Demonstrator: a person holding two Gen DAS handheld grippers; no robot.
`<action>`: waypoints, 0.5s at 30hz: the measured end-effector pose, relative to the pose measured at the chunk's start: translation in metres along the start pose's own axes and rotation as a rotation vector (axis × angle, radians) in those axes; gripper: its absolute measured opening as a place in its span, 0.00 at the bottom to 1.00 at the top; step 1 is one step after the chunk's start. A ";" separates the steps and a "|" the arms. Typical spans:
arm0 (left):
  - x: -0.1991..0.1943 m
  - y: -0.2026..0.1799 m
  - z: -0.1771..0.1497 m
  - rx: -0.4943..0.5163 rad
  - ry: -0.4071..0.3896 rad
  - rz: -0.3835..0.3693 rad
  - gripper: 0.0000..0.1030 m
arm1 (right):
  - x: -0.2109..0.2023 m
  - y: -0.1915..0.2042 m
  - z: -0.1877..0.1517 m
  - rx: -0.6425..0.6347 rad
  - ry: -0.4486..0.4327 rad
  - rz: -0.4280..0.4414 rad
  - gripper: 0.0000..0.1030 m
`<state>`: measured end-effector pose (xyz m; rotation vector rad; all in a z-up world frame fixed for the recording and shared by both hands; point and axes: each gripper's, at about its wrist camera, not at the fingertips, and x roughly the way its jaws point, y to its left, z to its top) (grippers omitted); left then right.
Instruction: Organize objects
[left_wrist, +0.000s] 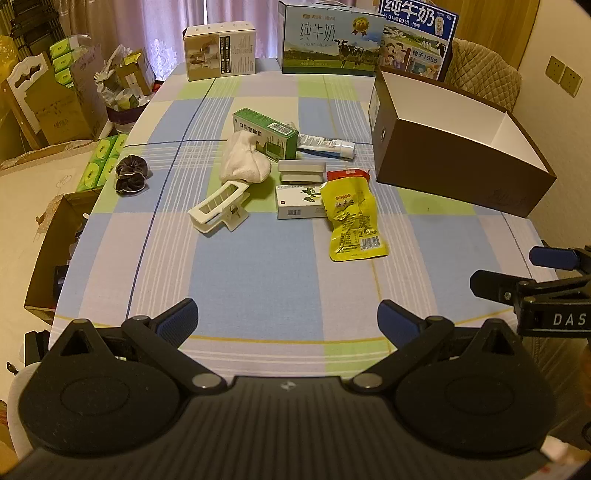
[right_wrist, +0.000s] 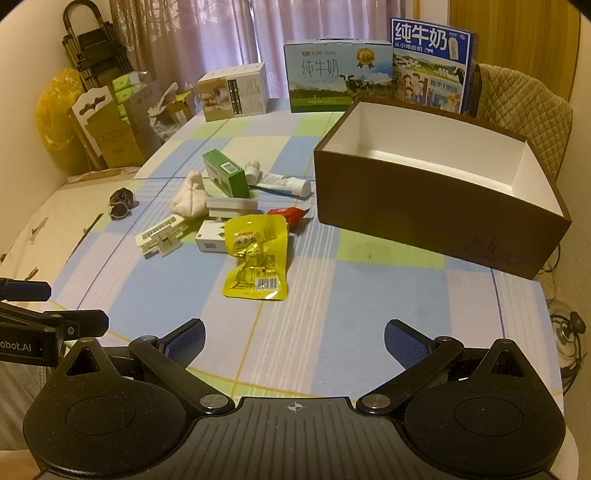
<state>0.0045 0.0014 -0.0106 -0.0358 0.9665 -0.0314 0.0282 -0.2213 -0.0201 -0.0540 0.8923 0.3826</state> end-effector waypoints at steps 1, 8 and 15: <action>0.000 0.000 0.000 0.000 0.000 -0.001 0.99 | 0.000 0.000 0.000 0.000 0.001 -0.001 0.98; 0.001 0.000 0.000 0.001 0.001 -0.001 0.99 | 0.001 0.000 -0.001 0.000 0.001 -0.001 0.98; 0.002 0.000 0.000 0.002 0.002 0.000 0.99 | 0.001 0.000 -0.001 -0.001 0.002 -0.001 0.98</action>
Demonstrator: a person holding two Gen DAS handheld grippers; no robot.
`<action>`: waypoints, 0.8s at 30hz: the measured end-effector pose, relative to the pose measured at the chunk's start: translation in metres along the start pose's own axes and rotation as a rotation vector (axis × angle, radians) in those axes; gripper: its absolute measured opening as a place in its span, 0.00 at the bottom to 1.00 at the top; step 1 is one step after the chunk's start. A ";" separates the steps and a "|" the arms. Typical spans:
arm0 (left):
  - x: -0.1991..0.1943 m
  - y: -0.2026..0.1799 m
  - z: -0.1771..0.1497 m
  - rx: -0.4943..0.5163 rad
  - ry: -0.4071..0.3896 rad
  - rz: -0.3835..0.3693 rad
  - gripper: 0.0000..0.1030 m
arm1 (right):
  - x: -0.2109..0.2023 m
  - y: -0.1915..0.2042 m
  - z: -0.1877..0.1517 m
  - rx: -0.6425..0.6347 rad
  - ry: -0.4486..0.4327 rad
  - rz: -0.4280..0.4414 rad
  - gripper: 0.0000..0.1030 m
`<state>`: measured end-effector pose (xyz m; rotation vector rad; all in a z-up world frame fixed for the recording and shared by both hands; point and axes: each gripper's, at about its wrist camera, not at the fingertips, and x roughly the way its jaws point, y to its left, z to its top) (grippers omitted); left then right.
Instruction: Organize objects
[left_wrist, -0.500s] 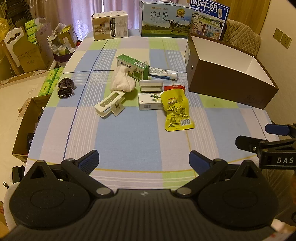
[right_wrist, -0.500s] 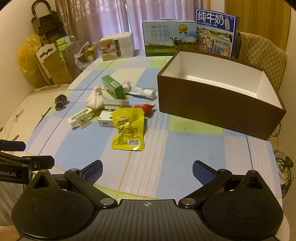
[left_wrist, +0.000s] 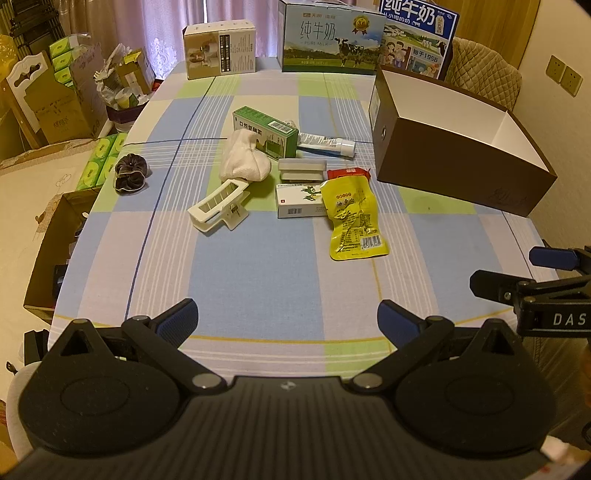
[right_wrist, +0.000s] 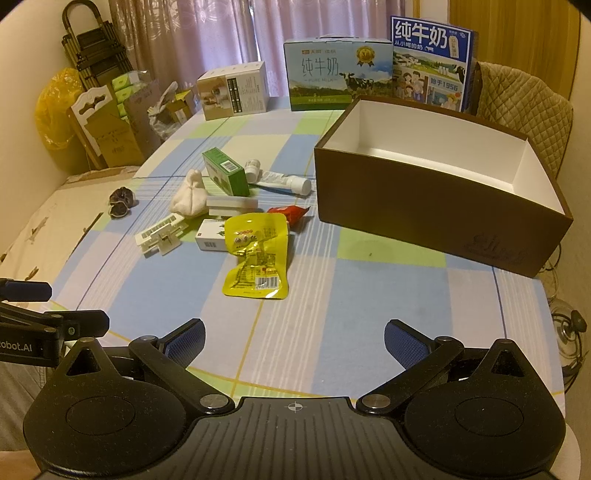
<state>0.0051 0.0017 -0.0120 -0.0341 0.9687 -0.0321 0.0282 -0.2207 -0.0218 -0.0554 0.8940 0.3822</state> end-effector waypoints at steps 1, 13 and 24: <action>0.000 0.000 0.000 0.000 0.000 0.000 0.99 | 0.000 0.000 0.000 -0.001 0.000 0.001 0.98; 0.004 0.002 -0.004 0.002 0.002 0.001 0.99 | 0.001 0.000 -0.002 -0.001 0.001 0.000 0.98; 0.006 0.003 -0.003 0.002 0.006 0.003 0.99 | 0.003 0.000 -0.004 0.001 0.004 0.000 0.98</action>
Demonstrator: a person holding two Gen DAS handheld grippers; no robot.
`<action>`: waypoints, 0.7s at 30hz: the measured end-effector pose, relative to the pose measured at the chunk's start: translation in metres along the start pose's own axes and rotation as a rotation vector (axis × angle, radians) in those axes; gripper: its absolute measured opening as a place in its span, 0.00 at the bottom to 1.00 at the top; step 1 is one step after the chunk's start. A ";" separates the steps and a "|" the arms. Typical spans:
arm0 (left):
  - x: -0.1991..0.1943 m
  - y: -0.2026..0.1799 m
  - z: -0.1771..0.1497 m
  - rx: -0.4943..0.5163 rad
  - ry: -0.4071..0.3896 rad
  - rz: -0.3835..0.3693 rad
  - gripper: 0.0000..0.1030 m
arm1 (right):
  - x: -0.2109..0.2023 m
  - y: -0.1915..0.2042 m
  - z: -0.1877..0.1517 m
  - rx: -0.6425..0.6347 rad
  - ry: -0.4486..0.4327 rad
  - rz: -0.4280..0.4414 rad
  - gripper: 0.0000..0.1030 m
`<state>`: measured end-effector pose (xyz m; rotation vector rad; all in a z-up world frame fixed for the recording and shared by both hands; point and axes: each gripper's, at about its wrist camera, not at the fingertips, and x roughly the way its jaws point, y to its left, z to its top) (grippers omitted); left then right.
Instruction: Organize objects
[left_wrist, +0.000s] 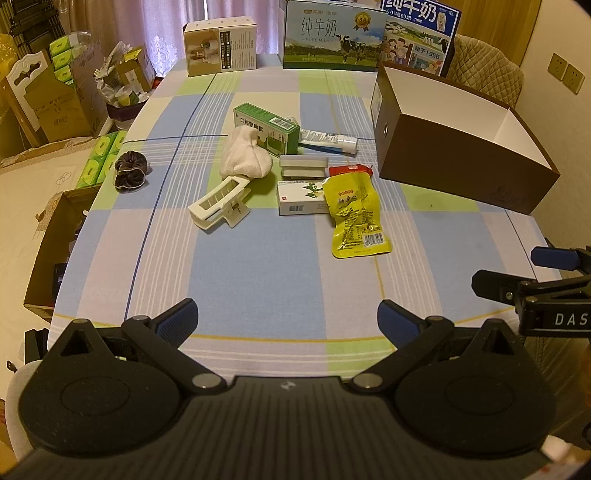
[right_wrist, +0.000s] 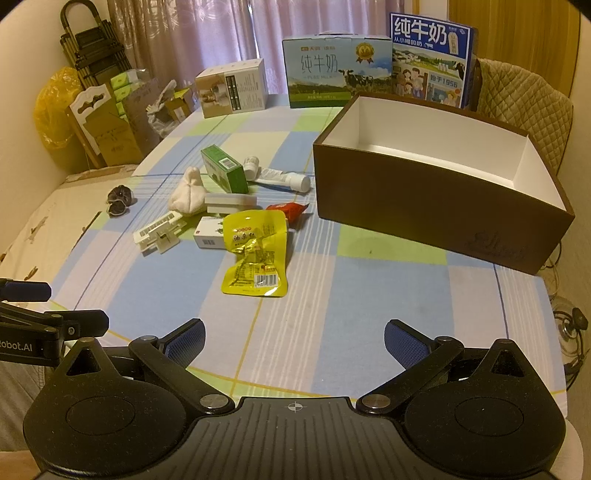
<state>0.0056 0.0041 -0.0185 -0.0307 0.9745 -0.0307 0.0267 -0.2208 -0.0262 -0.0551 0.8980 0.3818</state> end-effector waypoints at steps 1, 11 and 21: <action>0.000 0.000 0.000 0.000 0.000 0.000 0.99 | 0.000 0.000 0.000 0.000 0.001 -0.001 0.98; 0.001 0.000 -0.001 0.000 0.001 0.002 0.99 | 0.001 0.000 -0.001 0.000 0.002 -0.001 0.98; 0.001 0.000 -0.001 0.000 0.002 0.002 0.99 | 0.003 -0.001 0.000 -0.001 0.010 -0.003 0.98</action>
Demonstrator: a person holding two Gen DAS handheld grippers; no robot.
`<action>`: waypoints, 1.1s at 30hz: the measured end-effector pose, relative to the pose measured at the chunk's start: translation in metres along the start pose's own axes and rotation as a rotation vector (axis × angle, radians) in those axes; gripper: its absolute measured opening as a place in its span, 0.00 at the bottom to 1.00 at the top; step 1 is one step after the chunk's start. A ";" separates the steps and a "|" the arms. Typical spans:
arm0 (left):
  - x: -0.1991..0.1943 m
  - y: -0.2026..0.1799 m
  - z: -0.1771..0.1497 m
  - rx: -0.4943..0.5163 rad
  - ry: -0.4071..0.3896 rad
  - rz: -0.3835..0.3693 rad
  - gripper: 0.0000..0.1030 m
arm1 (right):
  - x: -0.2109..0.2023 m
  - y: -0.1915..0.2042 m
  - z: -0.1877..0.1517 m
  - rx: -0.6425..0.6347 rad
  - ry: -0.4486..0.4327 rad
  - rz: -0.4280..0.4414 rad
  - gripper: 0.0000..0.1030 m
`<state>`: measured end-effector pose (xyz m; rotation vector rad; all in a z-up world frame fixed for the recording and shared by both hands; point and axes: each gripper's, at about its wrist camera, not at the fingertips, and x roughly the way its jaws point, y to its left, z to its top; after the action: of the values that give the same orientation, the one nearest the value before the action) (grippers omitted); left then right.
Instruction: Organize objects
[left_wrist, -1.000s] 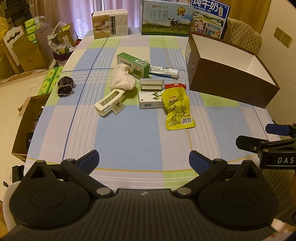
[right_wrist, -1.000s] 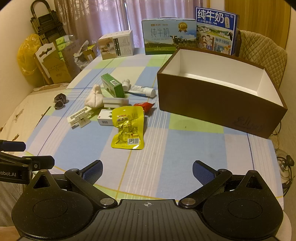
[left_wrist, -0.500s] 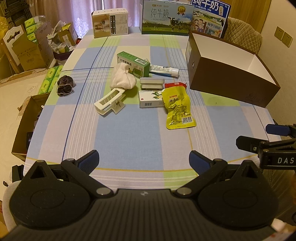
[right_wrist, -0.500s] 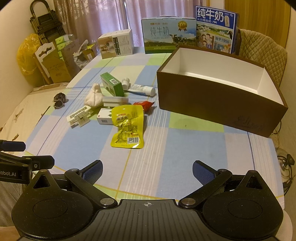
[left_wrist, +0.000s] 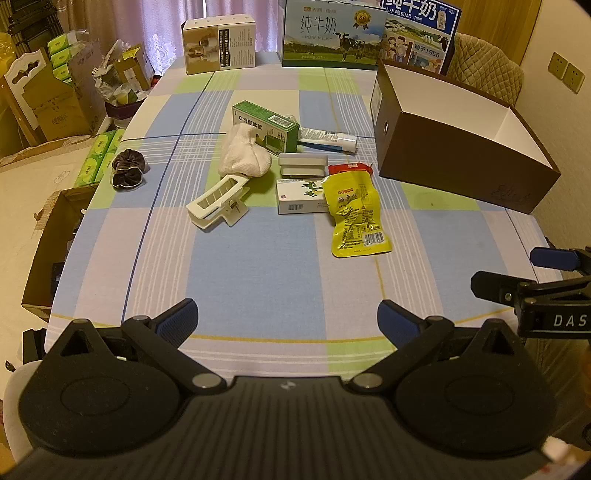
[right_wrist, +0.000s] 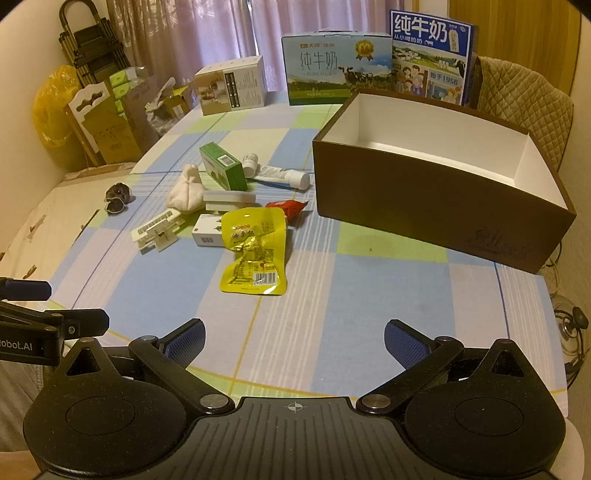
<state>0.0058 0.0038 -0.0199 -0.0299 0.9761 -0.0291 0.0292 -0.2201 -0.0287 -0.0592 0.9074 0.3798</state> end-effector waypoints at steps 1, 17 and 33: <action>0.001 0.000 0.000 0.000 0.001 0.000 0.99 | 0.000 0.000 0.000 -0.001 0.001 -0.001 0.98; 0.022 0.012 0.012 -0.012 0.019 0.029 0.99 | 0.032 0.003 0.015 0.047 -0.047 0.089 0.98; 0.061 0.047 0.030 -0.070 0.037 0.031 0.99 | 0.102 0.017 0.029 0.002 -0.097 0.103 0.98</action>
<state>0.0651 0.0492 -0.0557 -0.0786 1.0147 0.0325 0.1014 -0.1682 -0.0880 0.0078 0.8170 0.4740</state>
